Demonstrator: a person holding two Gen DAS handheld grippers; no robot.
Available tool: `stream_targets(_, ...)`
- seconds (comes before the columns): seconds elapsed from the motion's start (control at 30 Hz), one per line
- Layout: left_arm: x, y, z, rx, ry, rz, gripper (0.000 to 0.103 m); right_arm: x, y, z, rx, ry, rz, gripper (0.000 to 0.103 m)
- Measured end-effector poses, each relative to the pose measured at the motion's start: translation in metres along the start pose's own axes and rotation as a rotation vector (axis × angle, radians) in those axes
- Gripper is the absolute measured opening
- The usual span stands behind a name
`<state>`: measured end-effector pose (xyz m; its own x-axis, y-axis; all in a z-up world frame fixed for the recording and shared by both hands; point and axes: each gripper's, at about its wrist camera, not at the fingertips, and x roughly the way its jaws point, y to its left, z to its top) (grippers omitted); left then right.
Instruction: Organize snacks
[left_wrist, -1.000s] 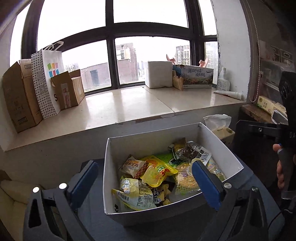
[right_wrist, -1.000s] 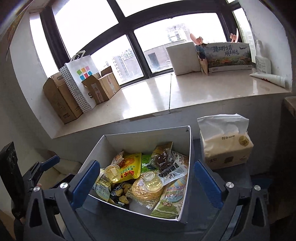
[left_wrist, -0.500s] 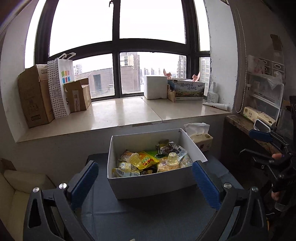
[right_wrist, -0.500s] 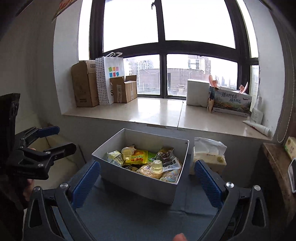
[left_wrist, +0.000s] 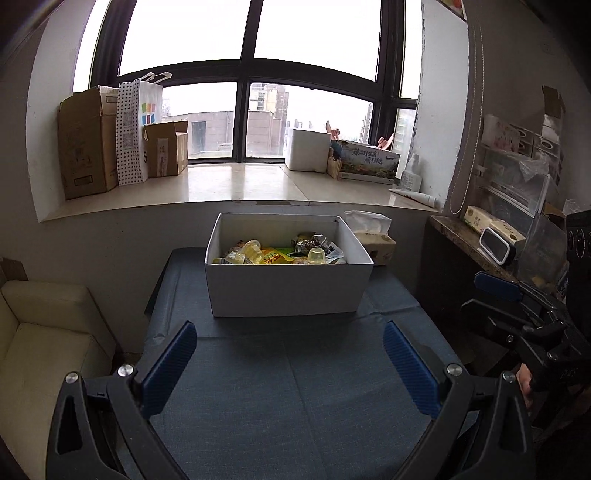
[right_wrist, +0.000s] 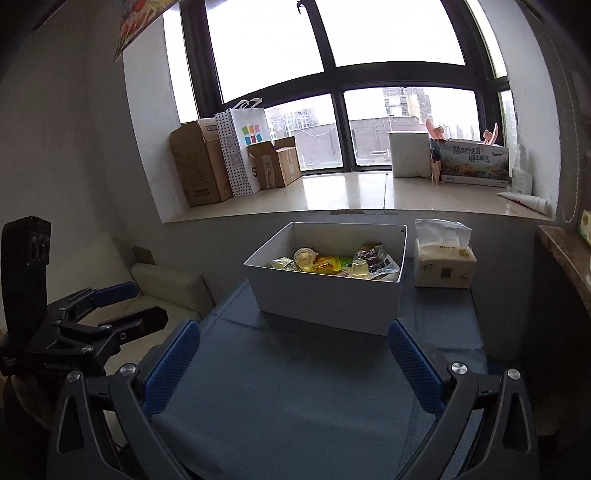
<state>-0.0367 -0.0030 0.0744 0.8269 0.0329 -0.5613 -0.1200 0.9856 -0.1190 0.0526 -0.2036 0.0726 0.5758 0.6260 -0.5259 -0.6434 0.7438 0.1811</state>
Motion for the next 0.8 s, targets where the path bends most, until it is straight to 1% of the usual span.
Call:
stream_targets(0.07, -0.005, 0.0, 0.005, -0.016, 0.002, -0.015, 0.103, -0.005, 0.005, 0.001, -0.01, 0.002, 0.026, 0.103)
stream_targets(0.1, -0.008, -0.001, 0.007, -0.009, -0.005, -0.011, 0.103, -0.006, 0.007, 0.001, -0.013, 0.007, 0.033, 0.103)
stream_targets(0.17, -0.015, -0.005, 0.01, 0.006, -0.021, 0.012, 0.103, -0.009, 0.008, 0.003, -0.025, 0.006, -0.001, 0.103)
stream_targets(0.2, -0.017, -0.006, 0.011, 0.01, -0.026, 0.009, 0.103, -0.011, 0.009, 0.004, -0.033, 0.003, -0.011, 0.103)
stream_targets(0.37, -0.02, -0.01, 0.014, 0.013, -0.025, -0.015, 0.103, -0.016, 0.009, 0.005, -0.03, 0.003, -0.004, 0.103)
stream_targets(0.53, -0.024, -0.013, 0.018, 0.014, -0.027, -0.02, 0.103, -0.021, 0.007, 0.009, -0.021, -0.005, 0.011, 0.103)
stream_targets(0.8, -0.035, -0.018, 0.023, -0.007, -0.033, -0.033, 0.103, -0.03, 0.014, 0.017, -0.032, 0.0, 0.0, 0.103)
